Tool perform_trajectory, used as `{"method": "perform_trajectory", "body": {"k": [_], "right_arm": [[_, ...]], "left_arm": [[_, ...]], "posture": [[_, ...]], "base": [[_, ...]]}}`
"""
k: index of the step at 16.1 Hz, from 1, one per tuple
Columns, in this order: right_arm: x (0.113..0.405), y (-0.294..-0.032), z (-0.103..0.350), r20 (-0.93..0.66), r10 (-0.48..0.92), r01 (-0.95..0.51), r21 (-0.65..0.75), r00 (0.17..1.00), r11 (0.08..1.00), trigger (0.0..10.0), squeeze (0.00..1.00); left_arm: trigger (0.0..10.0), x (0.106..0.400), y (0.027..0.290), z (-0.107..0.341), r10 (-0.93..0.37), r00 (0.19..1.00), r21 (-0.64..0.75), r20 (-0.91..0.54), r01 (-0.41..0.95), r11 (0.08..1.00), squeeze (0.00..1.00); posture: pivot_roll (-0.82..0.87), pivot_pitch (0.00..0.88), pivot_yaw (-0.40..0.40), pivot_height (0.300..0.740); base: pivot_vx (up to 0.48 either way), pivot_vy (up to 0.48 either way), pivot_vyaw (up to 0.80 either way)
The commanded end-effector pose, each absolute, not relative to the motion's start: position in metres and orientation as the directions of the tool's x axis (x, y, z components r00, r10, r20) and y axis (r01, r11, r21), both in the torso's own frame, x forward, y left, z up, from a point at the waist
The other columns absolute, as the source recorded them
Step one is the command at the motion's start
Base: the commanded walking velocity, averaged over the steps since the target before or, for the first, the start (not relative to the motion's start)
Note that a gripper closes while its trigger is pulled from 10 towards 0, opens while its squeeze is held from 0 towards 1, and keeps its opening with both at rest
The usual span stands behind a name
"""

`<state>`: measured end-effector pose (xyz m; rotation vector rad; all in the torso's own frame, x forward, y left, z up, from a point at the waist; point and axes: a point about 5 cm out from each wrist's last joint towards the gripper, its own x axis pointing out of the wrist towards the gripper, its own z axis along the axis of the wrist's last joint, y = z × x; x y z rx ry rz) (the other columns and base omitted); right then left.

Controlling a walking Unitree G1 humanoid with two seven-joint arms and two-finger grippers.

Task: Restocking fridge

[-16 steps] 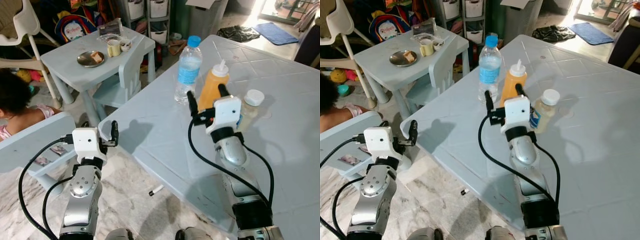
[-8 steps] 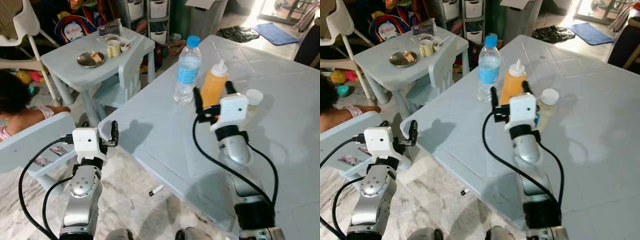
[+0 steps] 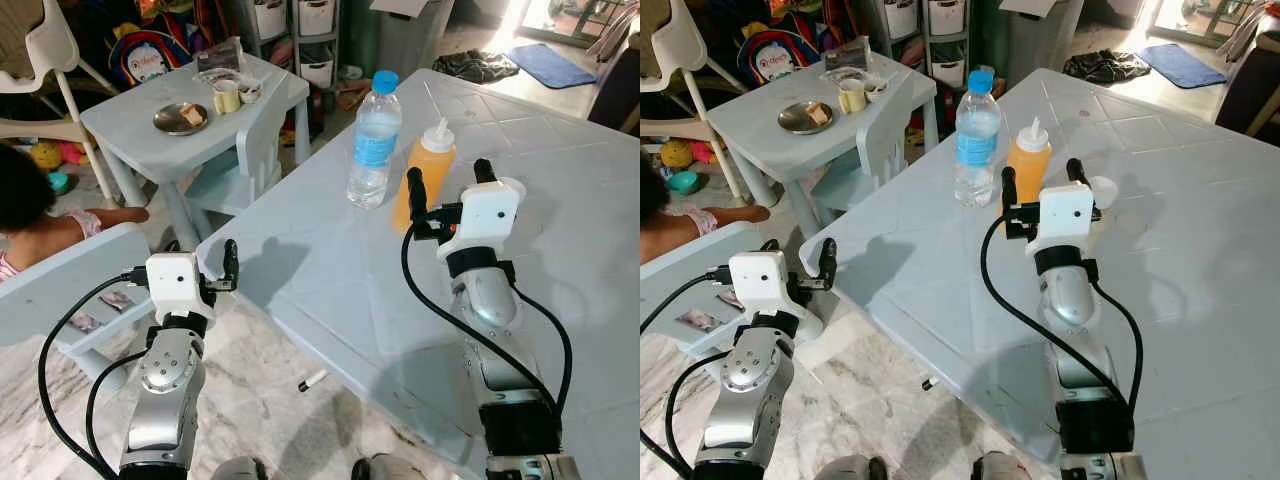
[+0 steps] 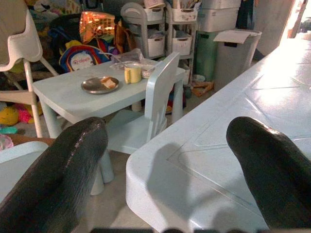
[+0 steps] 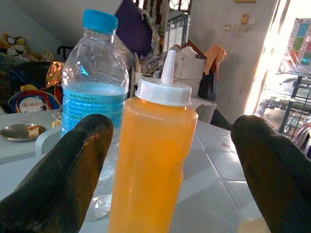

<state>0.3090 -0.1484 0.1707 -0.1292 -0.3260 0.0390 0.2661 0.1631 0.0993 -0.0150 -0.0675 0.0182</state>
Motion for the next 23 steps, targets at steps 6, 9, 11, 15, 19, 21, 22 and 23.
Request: {"method": "perform_trajectory", "body": {"k": [6, 9, 11, 15, 19, 21, 22, 23], "right_arm": [[0.331, -0.154, 0.176, 0.295, 0.031, -0.005, -0.091, 0.955, 0.996, 10.0, 0.00], [0.337, -0.145, 0.170, 0.271, 0.081, -0.058, -0.093, 0.959, 0.994, 10.0, 0.00], [0.338, -0.143, 0.169, 0.268, 0.091, -0.070, -0.086, 0.959, 0.994, 10.0, 0.00], [0.341, -0.141, 0.166, 0.250, 0.115, -0.095, -0.090, 0.962, 0.991, 10.0, 0.00], [0.348, -0.142, 0.160, 0.210, 0.125, -0.106, -0.098, 0.970, 0.990, 10.0, 0.00], [0.352, -0.143, 0.162, 0.209, 0.129, -0.109, -0.105, 0.969, 0.988, 10.0, 0.00], [0.355, -0.144, 0.165, 0.215, 0.136, -0.115, -0.108, 0.967, 0.987, 10.0, 0.00], [0.358, -0.144, 0.168, 0.224, 0.144, -0.121, -0.113, 0.964, 0.986, 10.0, 0.00]], "left_arm": [[10.0, 0.265, 0.167, 0.097, 0.016, 0.999, 0.002, 0.046, -0.016, 1.000, 0.00], [10.0, 0.263, 0.168, 0.098, 0.021, 0.999, 0.005, 0.046, -0.021, 1.000, 0.00], [10.0, 0.262, 0.170, 0.098, 0.025, 0.999, 0.008, 0.045, -0.025, 1.000, 0.00], [10.0, 0.262, 0.170, 0.099, 0.025, 0.999, 0.012, 0.043, -0.025, 1.000, 0.00], [10.0, 0.261, 0.169, 0.099, 0.019, 0.999, 0.012, 0.038, -0.020, 1.000, 0.00], [10.0, 0.261, 0.169, 0.099, 0.021, 0.999, 0.013, 0.038, -0.022, 1.000, 0.00], [10.0, 0.261, 0.169, 0.099, 0.023, 0.999, 0.014, 0.038, -0.023, 1.000, 0.00], [10.0, 0.261, 0.169, 0.099, 0.024, 0.999, 0.014, 0.038, -0.024, 1.000, 0.00]], "posture": [[-0.03, 0.082, 0.038, 0.740], [-0.02, 0.086, 0.040, 0.740], [-0.02, 0.088, 0.041, 0.740], [-0.01, 0.094, 0.044, 0.740], [-0.01, 0.099, 0.044, 0.740], [-0.01, 0.099, 0.043, 0.740], [0.00, 0.098, 0.042, 0.740], [0.00, 0.097, 0.041, 0.740]], "base": [[0.000, 0.000, 0.00], [0.000, 0.000, 0.00], [0.000, 0.000, 0.00], [0.000, 0.000, 0.00], [0.000, 0.000, 0.00], [0.000, 0.000, 0.00], [0.000, 0.000, 0.00], [0.000, 0.000, 0.00]]}}
